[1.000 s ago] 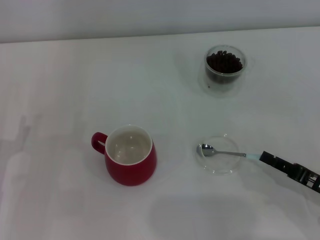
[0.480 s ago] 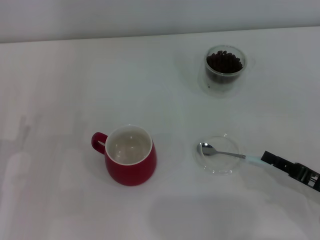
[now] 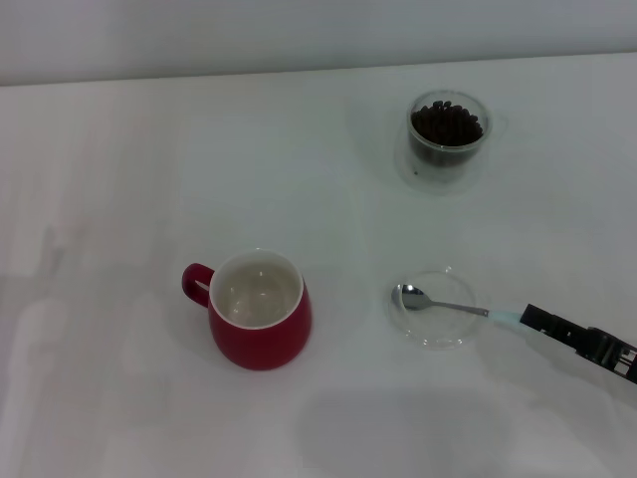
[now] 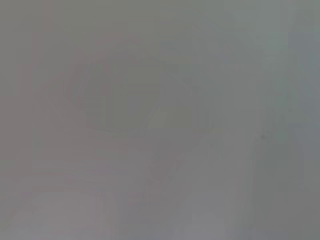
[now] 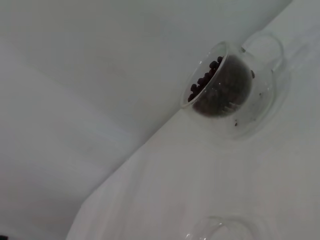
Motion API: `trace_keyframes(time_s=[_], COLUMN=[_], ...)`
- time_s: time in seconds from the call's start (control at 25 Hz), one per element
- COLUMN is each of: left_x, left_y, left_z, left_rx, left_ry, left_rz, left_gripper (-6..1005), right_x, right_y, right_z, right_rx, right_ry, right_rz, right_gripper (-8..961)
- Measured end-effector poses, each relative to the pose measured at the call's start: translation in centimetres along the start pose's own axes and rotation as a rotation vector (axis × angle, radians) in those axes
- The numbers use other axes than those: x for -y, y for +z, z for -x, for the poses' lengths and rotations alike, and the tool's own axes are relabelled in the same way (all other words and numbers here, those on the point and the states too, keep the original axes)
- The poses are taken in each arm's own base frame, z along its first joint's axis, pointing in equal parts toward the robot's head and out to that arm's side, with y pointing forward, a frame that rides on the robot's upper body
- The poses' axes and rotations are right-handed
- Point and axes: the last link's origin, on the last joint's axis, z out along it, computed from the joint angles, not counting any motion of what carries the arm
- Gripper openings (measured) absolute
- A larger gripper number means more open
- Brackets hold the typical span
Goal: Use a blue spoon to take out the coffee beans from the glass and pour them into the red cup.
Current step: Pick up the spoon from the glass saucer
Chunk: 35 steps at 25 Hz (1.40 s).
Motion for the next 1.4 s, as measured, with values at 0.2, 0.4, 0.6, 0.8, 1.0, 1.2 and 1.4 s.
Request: trace_keyframes(time_s=[0.2,0.4,0.6,0.8,1.0,1.2,1.4], left_x=[-0.06,-0.05,-0.09,-0.09,-0.1,-0.1,-0.1], left_y=[0.08,0.1,0.16,0.17,0.17,0.17,0.17], left_z=[-0.01,-0.02,-0.03,-0.03,-0.03,-0.03,-0.04], left_rx=[-0.001,-0.001,-0.002,-0.002,-0.002,-0.002,-0.002], left_ry=[0.0,0.0,-0.001,-0.002,-0.002,-0.002,-0.002], left_rz=[0.003,0.002,0.003,0.003,0.003,0.003,0.003], left_gripper=[891,891,891,892,892,892,892], right_x=[-0.01,-0.06,-0.06,-0.06,-0.07,-0.09,-0.18], right_y=[-0.13,-0.02,0.05,0.06,0.1,0.11,0.03], right_z=[-0.01,-0.1,-0.08,-0.06,-0.03,-0.02,0.09], right_rx=[-0.009,-0.03,-0.038,-0.038,-0.038,-0.038,-0.037], right_ry=[0.009,0.013,0.013,0.013,0.012,0.012,0.011], right_rz=[0.002,0.006,0.007,0.007,0.008,0.01,0.017], right_gripper=[233,234,235,228,206,179,158])
